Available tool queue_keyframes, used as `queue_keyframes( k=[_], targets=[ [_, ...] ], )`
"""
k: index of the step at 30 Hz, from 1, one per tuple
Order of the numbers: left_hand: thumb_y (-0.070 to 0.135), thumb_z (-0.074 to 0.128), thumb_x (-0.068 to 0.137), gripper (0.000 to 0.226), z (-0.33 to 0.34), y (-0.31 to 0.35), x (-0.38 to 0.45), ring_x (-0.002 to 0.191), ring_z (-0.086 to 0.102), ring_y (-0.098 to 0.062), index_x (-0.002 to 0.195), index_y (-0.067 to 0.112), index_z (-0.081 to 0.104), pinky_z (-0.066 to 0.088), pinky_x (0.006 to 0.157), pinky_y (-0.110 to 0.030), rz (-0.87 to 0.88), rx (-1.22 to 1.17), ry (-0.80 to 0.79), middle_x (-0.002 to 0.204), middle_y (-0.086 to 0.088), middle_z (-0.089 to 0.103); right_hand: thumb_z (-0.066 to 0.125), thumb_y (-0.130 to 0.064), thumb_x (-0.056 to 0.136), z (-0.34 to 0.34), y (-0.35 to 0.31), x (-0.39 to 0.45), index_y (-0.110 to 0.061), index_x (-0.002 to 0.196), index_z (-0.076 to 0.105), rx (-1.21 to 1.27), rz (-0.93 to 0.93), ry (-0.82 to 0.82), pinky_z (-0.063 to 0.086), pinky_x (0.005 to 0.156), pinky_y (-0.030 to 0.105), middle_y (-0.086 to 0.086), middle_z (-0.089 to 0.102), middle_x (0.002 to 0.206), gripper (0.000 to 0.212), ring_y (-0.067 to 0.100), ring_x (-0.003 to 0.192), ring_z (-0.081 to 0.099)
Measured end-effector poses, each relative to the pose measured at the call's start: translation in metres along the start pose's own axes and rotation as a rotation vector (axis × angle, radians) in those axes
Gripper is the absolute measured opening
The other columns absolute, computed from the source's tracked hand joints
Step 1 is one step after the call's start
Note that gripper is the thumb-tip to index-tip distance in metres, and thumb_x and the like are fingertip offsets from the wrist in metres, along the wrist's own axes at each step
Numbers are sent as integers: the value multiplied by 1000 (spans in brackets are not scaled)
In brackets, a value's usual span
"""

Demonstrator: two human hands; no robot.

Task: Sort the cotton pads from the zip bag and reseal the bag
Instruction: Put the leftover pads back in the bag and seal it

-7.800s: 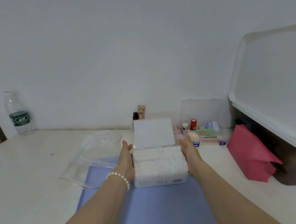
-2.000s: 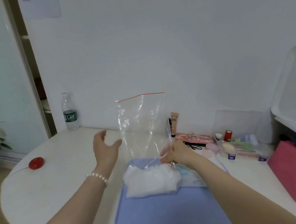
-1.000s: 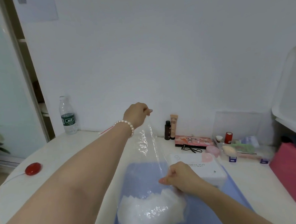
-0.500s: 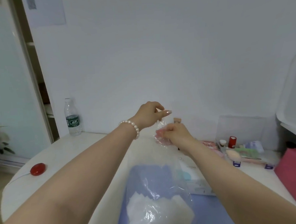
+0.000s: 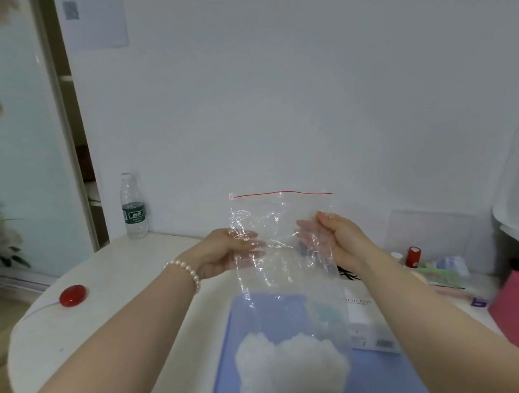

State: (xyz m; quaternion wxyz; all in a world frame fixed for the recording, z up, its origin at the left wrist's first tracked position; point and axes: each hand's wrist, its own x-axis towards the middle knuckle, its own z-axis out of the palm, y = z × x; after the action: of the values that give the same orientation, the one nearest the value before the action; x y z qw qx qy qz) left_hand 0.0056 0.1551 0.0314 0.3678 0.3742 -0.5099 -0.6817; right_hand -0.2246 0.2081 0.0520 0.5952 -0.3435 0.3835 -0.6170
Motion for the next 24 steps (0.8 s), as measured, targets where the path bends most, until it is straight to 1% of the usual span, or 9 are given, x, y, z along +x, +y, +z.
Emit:
queue_keyframes(
  k=[3,7,9,11,14,17,20,22,24],
  targets=[
    [-20,49,84,21,0,7,-3,64,72,-22,91,-2,58,56,51,-22,40,-63,30,74,-13,73,47,-14,97,4,-3,4,-6,83,48,-102,-55,80,55,64,38,13,72,72,16,29,61,70],
    [-14,48,88,19,-2,38,-6,64,72,-18,91,0,60,57,53,-21,235,-120,139,72,-6,73,51,-14,95,28,-31,9,-2,88,55,-211,-197,106,57,58,31,15,70,79,15,27,61,69],
    [-9,50,90,16,-1,58,-9,67,72,-18,92,2,61,58,57,-22,362,-128,158,76,-3,74,51,-14,95,43,-50,12,-4,88,57,-176,-284,55,59,67,34,15,67,84,13,28,69,69],
    [-4,53,90,12,0,71,-12,72,72,-20,93,3,62,59,64,-24,474,-103,170,84,-4,74,51,-15,95,55,-64,15,-7,86,59,-138,-379,-9,58,75,35,10,67,79,14,27,75,69],
    [2,55,91,10,-4,69,-11,80,72,-21,91,6,64,58,75,-26,532,-16,230,87,-3,74,49,-20,96,55,-64,17,-12,87,62,-201,-416,-30,53,78,30,3,71,77,17,24,85,69],
    [19,50,96,16,-9,44,-7,79,72,-22,88,9,60,57,70,-29,384,37,226,94,-10,72,49,-24,96,40,-42,16,-9,89,60,-238,-297,24,56,73,35,11,70,86,20,27,78,71],
    [37,58,90,25,-15,17,-4,79,71,-22,94,12,60,53,72,-31,168,186,187,100,-11,72,44,-22,99,30,-24,14,-2,89,51,-140,-197,107,58,55,32,17,70,71,23,29,59,69],
    [32,76,76,26,-17,-1,-5,85,67,-16,94,17,65,45,70,-25,32,386,102,105,-6,72,39,-19,100,28,-18,15,-2,85,46,-58,-157,149,57,48,30,17,68,59,25,29,51,68],
    [25,81,65,25,-21,-18,-5,87,58,-8,88,24,72,37,67,-23,-80,674,40,95,7,72,38,-18,101,26,-15,18,-2,84,44,-76,-137,186,56,46,29,17,67,55,24,29,48,66]
  ],
)
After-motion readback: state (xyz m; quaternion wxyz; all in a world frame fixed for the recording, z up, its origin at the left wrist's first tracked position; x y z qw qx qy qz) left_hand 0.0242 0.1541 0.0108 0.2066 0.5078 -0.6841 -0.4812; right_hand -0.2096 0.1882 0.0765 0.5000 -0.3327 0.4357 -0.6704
